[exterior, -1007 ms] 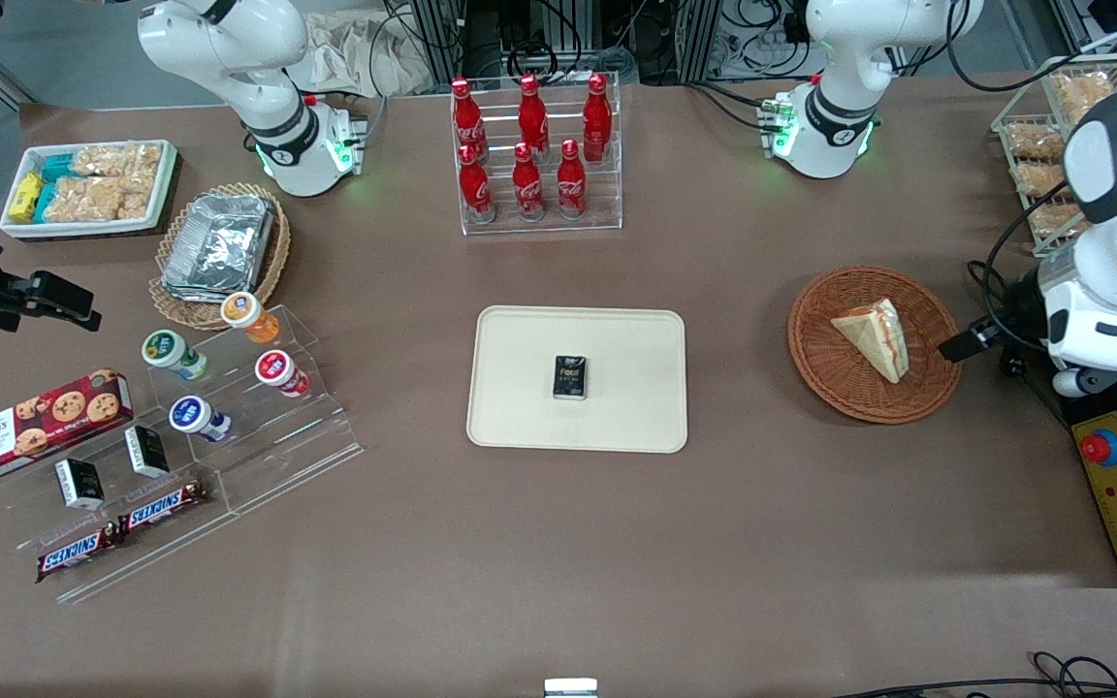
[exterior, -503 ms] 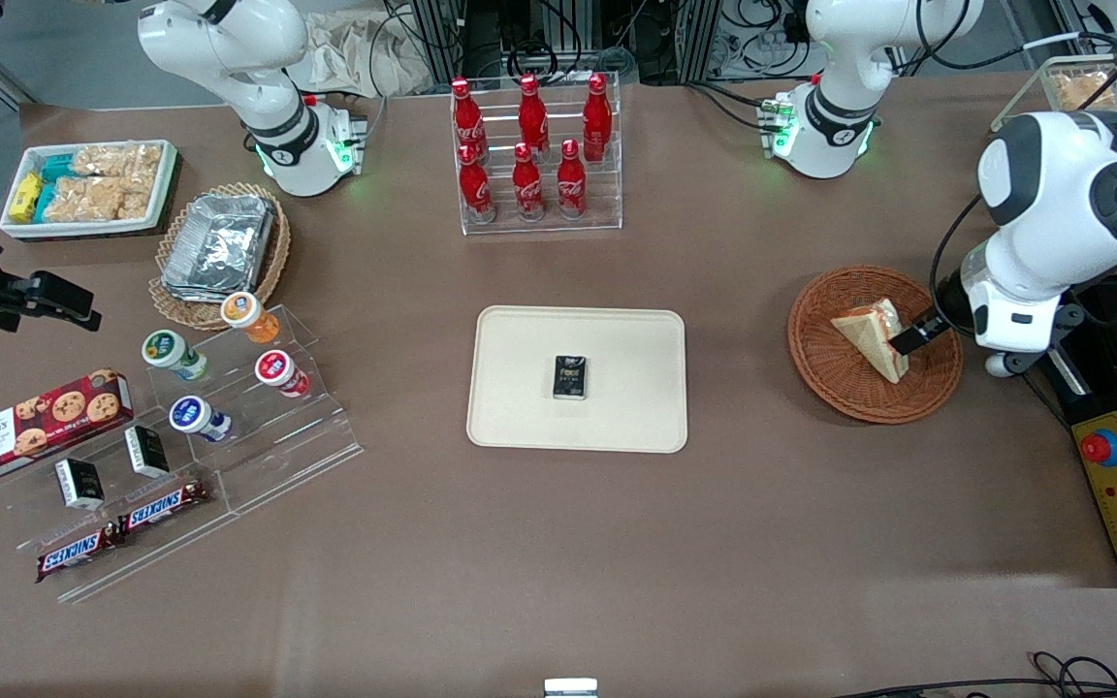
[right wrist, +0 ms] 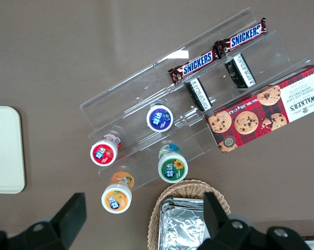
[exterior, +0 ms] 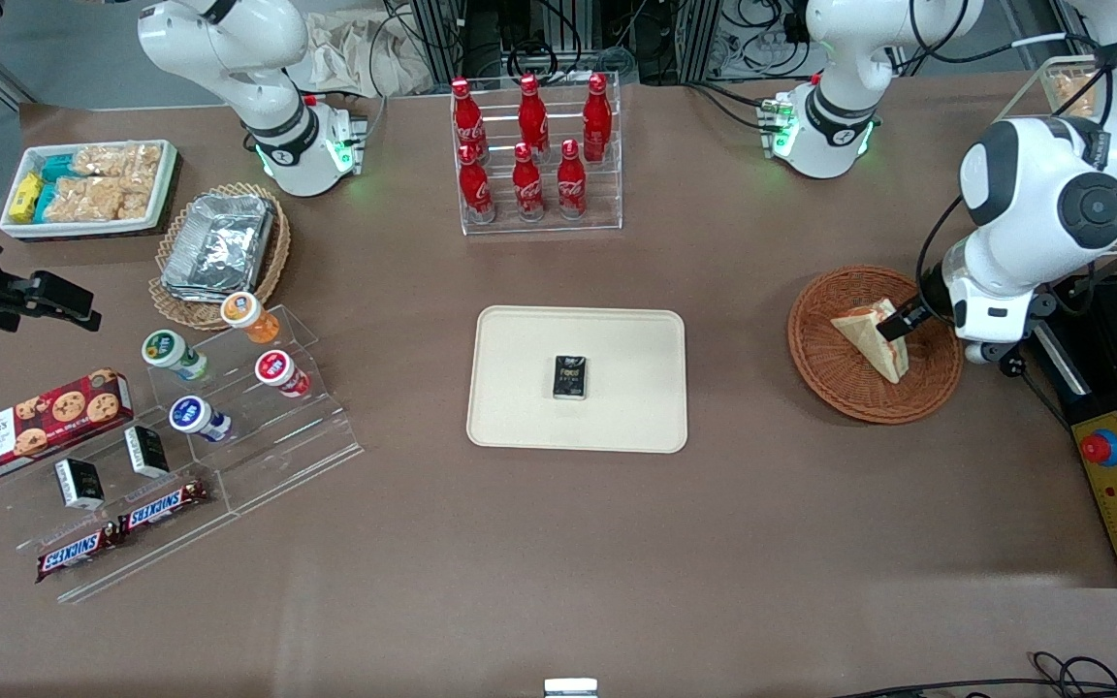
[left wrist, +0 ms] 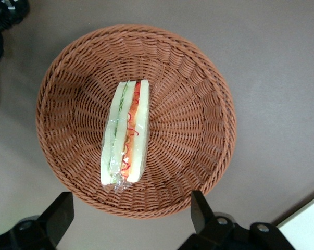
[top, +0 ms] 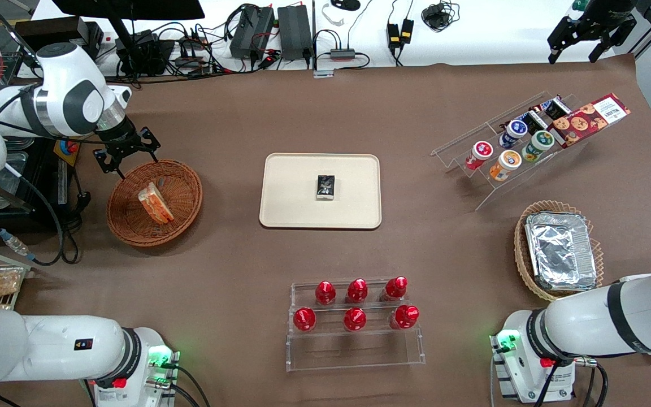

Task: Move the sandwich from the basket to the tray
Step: 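Lower the left gripper and close it on the sandwich's edge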

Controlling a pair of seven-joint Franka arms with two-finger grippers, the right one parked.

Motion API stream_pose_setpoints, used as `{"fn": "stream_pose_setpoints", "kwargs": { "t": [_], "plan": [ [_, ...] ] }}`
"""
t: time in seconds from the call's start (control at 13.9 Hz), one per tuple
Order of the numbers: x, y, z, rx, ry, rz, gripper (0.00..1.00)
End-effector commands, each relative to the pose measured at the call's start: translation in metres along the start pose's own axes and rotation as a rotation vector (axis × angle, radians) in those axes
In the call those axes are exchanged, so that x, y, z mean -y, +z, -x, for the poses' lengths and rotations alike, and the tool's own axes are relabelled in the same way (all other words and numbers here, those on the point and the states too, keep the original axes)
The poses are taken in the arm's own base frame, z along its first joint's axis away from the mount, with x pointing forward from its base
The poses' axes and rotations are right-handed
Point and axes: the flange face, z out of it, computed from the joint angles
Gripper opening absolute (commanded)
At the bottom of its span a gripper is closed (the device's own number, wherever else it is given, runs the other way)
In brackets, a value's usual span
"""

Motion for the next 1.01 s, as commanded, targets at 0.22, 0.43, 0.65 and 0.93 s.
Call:
{"fn": "stream_pose_setpoints", "kwargs": {
  "t": [0.22,0.43,0.65,0.93],
  "plan": [
    [0.019,0.047,0.020,-0.043,-0.018,0.018,1.00],
    [0.027,0.069,0.025,-0.050,-0.019,0.024,1.00],
    [0.029,0.081,0.027,-0.048,-0.017,0.022,1.00],
    [0.026,0.111,0.021,-0.064,-0.017,0.036,1.00]
  ]
}}
